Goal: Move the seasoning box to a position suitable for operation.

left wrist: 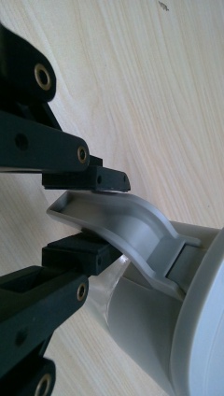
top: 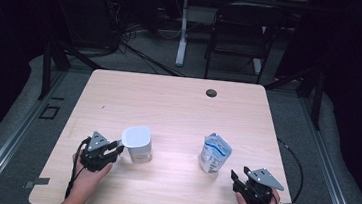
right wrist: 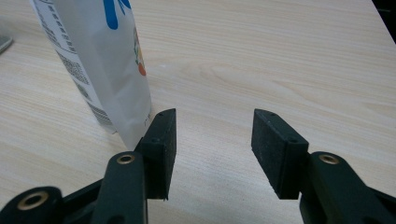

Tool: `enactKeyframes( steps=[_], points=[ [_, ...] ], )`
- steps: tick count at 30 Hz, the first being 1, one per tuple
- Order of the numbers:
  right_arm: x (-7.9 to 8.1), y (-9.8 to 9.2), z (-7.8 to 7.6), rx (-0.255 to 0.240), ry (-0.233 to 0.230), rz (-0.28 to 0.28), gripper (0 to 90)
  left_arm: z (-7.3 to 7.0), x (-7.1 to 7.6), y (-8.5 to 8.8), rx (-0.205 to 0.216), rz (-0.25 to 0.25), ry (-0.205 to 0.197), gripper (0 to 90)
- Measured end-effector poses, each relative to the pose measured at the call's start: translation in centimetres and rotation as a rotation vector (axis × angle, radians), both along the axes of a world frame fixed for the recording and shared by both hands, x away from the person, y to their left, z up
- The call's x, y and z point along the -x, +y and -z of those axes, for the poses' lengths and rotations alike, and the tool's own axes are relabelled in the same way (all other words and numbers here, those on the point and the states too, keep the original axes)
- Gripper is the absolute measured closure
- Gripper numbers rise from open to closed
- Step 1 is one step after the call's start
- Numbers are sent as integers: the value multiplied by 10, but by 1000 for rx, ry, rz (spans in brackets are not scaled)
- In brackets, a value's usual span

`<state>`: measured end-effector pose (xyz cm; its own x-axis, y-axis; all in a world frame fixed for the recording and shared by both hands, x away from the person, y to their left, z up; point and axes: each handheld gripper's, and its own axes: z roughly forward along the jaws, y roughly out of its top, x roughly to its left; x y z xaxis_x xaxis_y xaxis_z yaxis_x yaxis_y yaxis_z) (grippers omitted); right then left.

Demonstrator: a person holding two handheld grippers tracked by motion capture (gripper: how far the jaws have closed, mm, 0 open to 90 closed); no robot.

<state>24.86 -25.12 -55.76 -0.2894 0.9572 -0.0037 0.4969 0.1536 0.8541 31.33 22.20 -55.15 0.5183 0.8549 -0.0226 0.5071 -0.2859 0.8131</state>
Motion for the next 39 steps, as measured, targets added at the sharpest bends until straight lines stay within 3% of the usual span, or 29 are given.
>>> enactKeyframes(
  steps=[14, 22, 39],
  points=[
    [1, 0, -1, -8, -6, -5, 503, -1, 5, -7, -27, 23, -7, 705],
    [1, -1, -2, -8, -5, -2, 501, -3, 9, -14, -52, 62, -6, 709],
    [1, -1, -1, -15, 1, -5, 497, -3, 18, -30, -60, 130, -14, 712]
  ],
)
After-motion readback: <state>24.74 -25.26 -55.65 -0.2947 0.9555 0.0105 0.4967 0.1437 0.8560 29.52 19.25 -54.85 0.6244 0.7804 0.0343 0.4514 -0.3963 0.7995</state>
